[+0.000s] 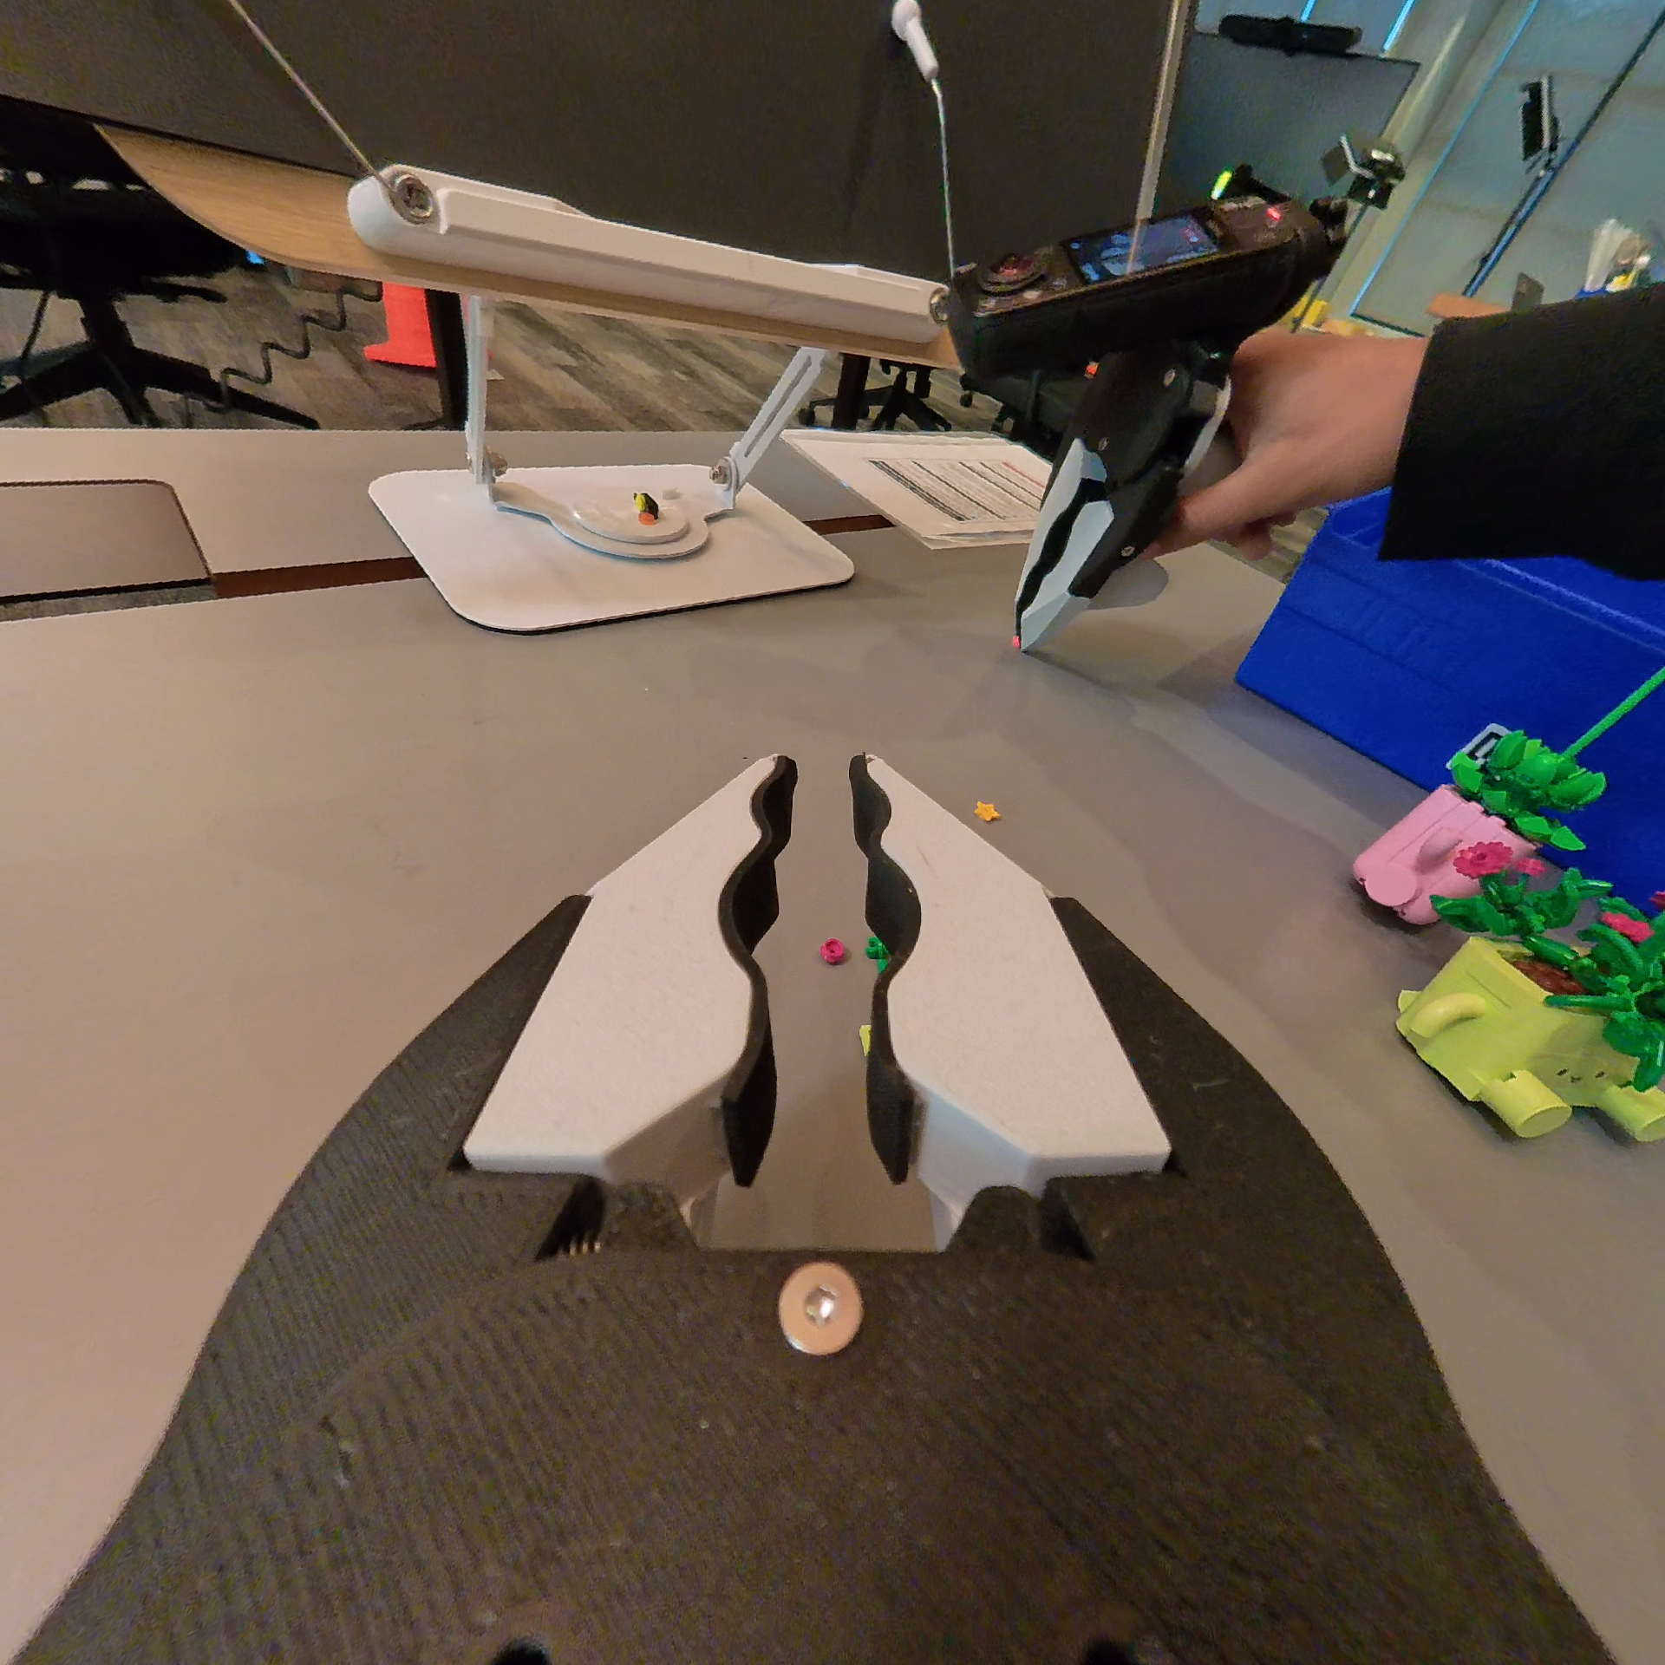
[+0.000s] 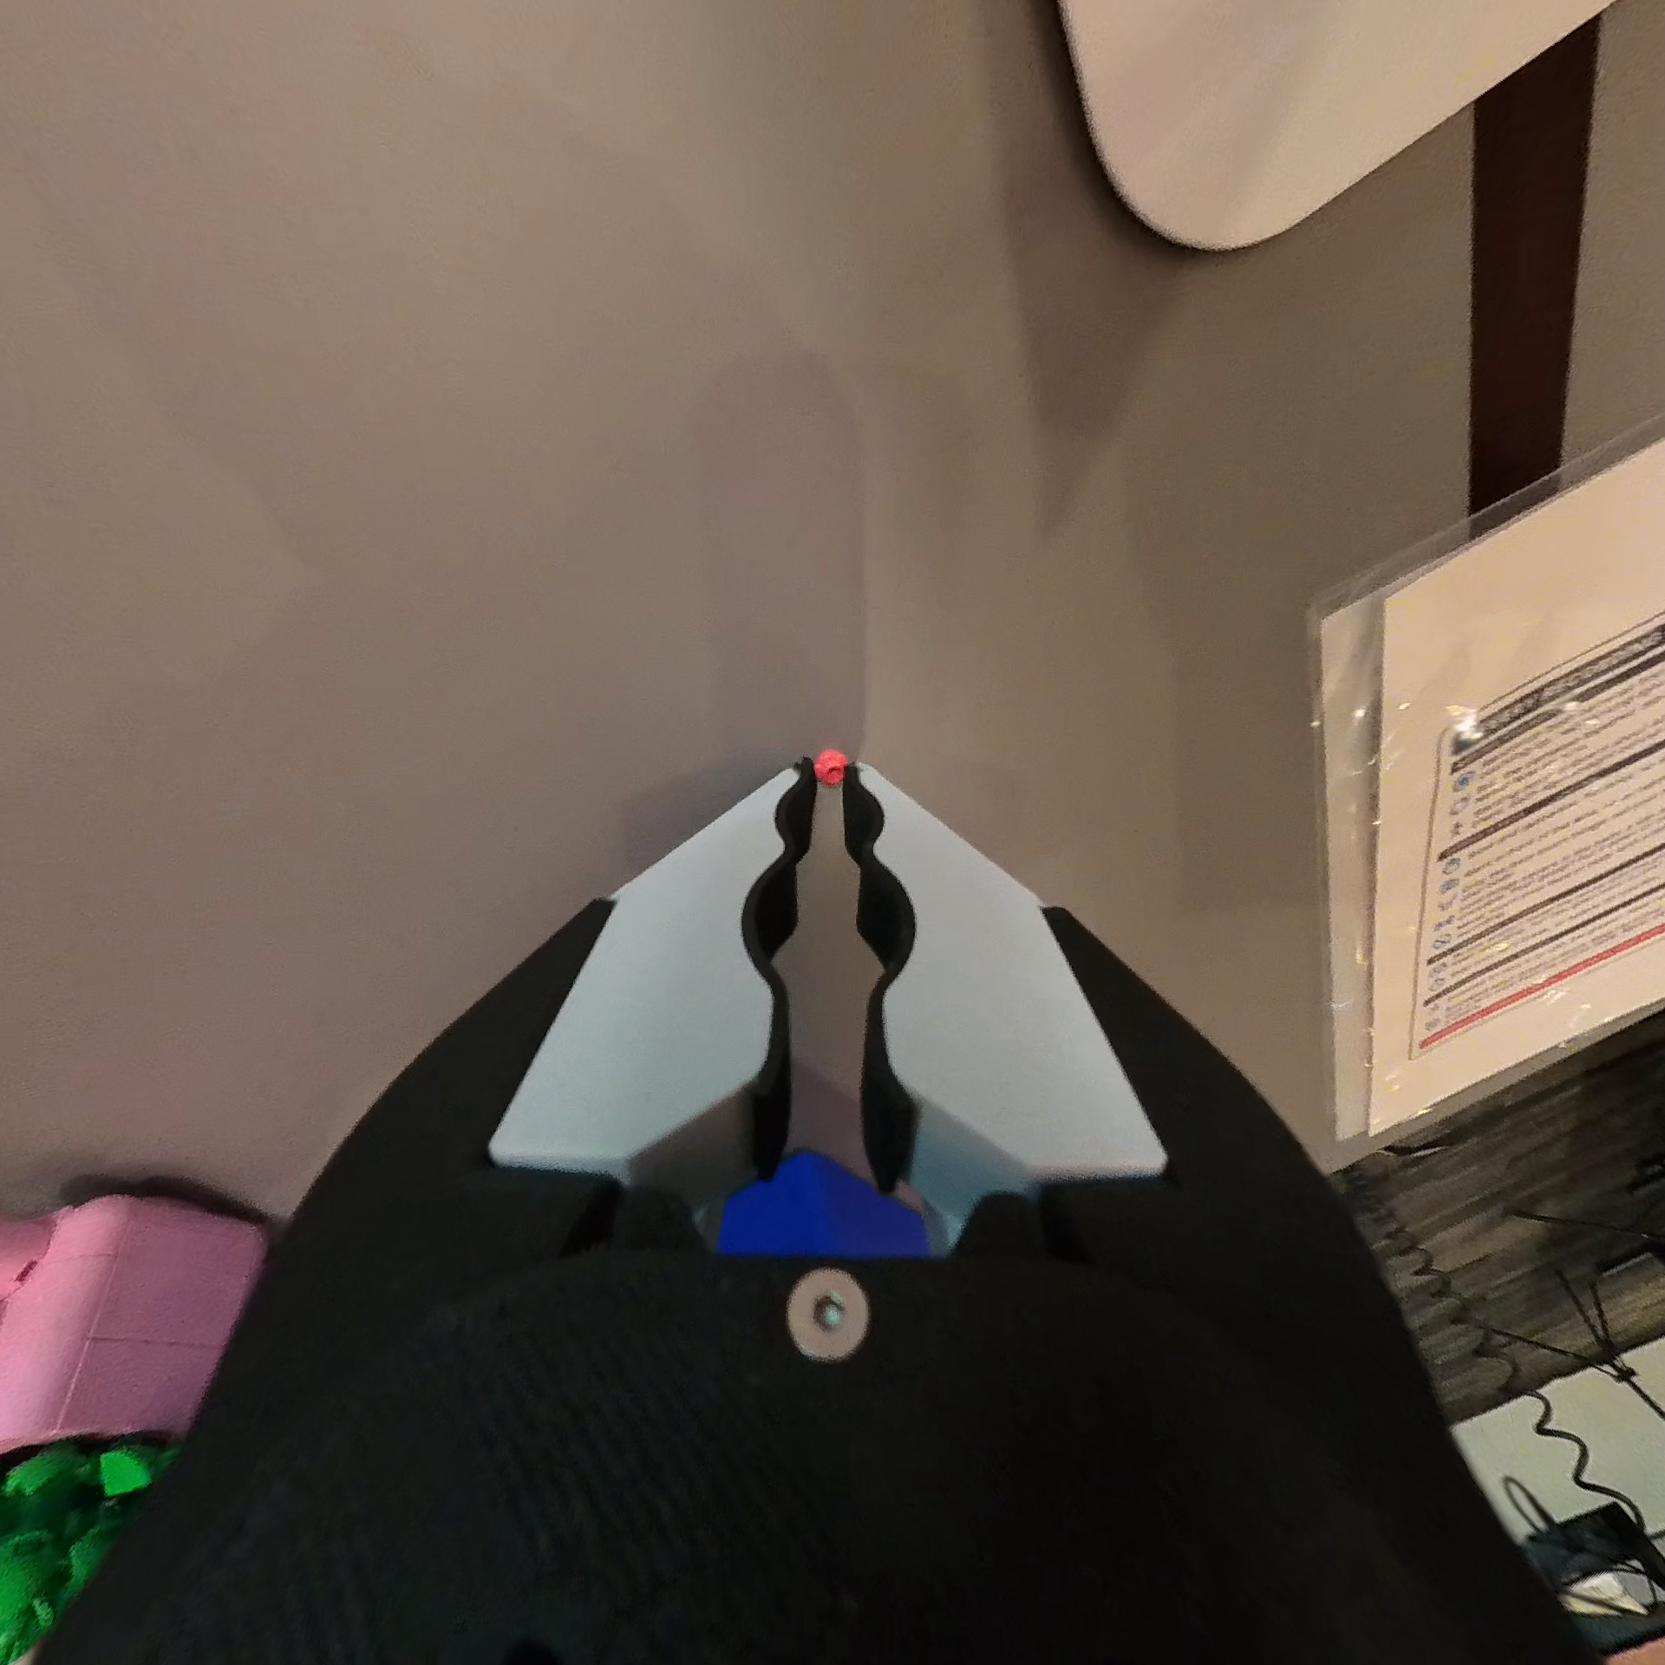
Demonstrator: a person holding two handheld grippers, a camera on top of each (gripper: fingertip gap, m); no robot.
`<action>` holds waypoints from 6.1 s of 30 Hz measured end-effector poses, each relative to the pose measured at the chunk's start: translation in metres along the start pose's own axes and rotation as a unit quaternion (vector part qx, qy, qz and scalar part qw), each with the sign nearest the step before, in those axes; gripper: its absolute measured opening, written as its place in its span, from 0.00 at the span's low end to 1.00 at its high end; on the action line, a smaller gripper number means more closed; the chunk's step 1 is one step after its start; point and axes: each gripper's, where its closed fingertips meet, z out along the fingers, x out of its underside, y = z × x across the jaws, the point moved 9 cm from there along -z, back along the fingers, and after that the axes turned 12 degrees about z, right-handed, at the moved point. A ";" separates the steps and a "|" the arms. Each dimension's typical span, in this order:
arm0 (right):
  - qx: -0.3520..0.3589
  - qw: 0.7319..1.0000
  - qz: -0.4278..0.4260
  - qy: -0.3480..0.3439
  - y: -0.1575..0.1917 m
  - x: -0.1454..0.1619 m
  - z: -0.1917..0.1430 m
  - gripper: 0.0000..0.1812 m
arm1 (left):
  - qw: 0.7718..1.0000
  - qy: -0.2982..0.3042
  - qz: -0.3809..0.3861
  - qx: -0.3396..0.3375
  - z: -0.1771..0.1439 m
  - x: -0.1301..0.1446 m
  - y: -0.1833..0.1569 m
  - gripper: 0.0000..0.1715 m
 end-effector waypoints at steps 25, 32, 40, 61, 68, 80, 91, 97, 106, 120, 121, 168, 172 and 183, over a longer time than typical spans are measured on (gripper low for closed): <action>-0.137 0.981 -0.125 -0.057 0.174 -0.049 -0.065 0.10 | 0.998 -0.009 -0.052 0.023 -0.003 -0.003 0.005 0.05; -0.145 0.960 0.048 -0.235 0.180 -0.019 -0.124 0.16 | 0.999 -0.008 -0.039 0.023 -0.004 -0.005 0.003 0.05; -0.165 0.859 0.154 -0.460 0.268 0.044 -0.117 0.23 | 0.999 -0.022 -0.007 0.027 -0.015 -0.007 0.005 0.11; -0.244 0.755 0.084 -0.602 0.321 0.098 -0.091 0.22 | 0.950 0.277 0.106 0.097 -0.011 0.040 -0.008 0.13; -0.289 0.740 0.108 -0.598 0.312 0.099 -0.090 0.22 | 0.947 0.278 0.103 0.125 0.012 0.036 -0.008 0.09; -0.330 0.730 0.122 -0.586 0.306 0.098 -0.088 0.21 | 0.941 0.267 0.142 0.151 0.037 0.030 -0.022 0.07; -0.363 0.722 0.124 -0.576 0.306 0.097 -0.088 0.21 | 0.948 0.272 0.125 0.104 0.013 0.035 -0.006 0.00; -0.369 0.716 0.125 -0.579 0.305 0.098 -0.088 0.20 | 0.941 0.278 0.153 0.116 0.033 0.033 -0.013 0.00; -0.366 0.717 0.119 -0.581 0.307 0.099 -0.089 0.19 | 0.945 0.253 0.181 0.100 0.044 0.027 -0.026 0.00; -0.371 0.710 0.120 -0.586 0.306 0.100 -0.089 0.19 | 0.937 0.277 0.176 0.119 0.025 0.035 -0.025 0.00; -0.367 0.713 0.117 -0.586 0.307 0.100 -0.090 0.18 | 0.937 0.276 0.179 0.121 0.028 0.035 -0.028 0.00; -0.388 0.702 0.127 -0.584 0.305 0.101 -0.089 0.18 | 0.941 0.240 0.230 0.067 0.090 0.008 -0.054 0.00; -0.390 0.700 0.128 -0.584 0.304 0.101 -0.089 0.19 | 0.938 0.291 0.141 0.124 0.115 0.009 -0.059 0.12; -0.409 0.687 0.139 -0.585 0.300 0.102 -0.088 0.19 | 0.929 0.315 0.147 0.129 0.122 0.012 -0.057 0.04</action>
